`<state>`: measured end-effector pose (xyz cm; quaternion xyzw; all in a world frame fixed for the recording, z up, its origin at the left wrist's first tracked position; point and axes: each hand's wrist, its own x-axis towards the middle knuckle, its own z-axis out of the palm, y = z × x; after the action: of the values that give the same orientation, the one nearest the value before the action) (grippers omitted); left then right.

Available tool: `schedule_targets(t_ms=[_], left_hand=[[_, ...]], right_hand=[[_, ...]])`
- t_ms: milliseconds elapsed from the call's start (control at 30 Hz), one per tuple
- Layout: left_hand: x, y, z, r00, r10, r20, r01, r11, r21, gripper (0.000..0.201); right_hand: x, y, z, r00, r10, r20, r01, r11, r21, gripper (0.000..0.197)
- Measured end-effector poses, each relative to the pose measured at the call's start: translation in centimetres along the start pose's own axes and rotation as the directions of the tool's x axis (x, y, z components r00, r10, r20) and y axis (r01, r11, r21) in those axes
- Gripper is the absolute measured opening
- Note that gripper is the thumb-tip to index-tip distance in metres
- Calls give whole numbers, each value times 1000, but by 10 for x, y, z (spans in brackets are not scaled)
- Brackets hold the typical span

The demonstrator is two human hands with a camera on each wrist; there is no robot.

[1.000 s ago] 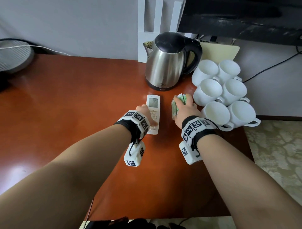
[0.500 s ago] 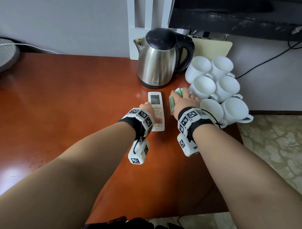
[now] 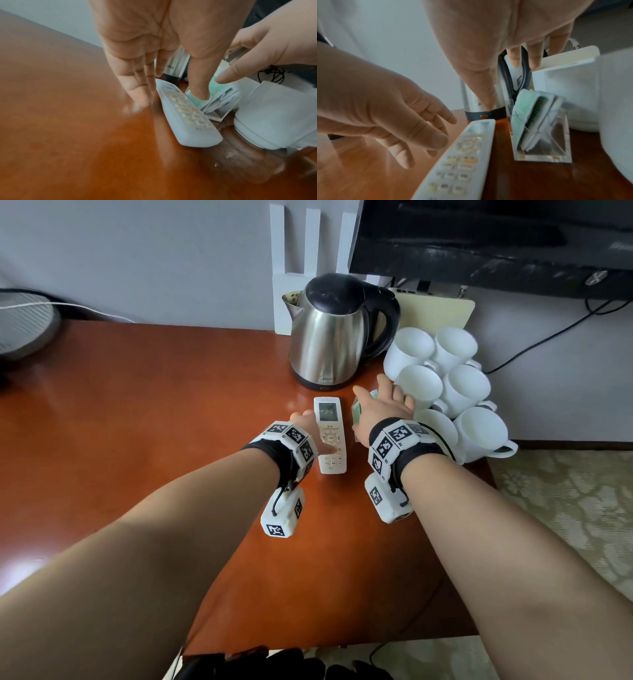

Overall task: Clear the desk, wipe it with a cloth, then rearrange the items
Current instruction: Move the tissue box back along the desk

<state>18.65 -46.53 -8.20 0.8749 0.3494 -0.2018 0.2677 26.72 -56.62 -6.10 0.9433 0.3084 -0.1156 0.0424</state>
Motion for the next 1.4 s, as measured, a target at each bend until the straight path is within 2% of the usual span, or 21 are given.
schedule_targets(t_ms=[133,233,367,500,700,867,1000,1133,1400], left_hand=[[-20,-5,-19,997,49,-65,-48,999,25,80],[-43,-18,-40,986,45,-162,-52,998,-39,73],[-77,-59,-66,965,49,-258,-63,997,-47,84],[-107,-112,-96,939,-31,-342,7,997,-73,87],[-139,-205,-147,864,-168,-474,126,985,-119,87],[-147,-303,-189,818,-259,-513,223,966,-130,83],[-137,-389,-209,819,-304,-487,266,953,-148,82],[-119,-460,-230,828,-282,-486,232,959,-160,76],[-77,-567,-261,848,-304,-435,252,952,-174,77]], right_hand=[[-12,-13,-21,998,-31,-53,34,997,66,76],[-25,-26,-41,995,-80,-63,89,983,160,77],[-40,-59,-68,987,-151,-53,159,954,254,80],[-48,-112,-87,961,-260,-95,276,923,269,82],[-54,-206,-109,905,-409,-118,425,869,252,84],[-53,-305,-109,874,-478,-87,484,840,244,86],[-50,-401,-98,866,-498,-43,491,831,262,89],[-37,-490,-85,877,-481,3,456,834,311,94],[8,-622,-69,888,-455,69,423,865,271,104]])
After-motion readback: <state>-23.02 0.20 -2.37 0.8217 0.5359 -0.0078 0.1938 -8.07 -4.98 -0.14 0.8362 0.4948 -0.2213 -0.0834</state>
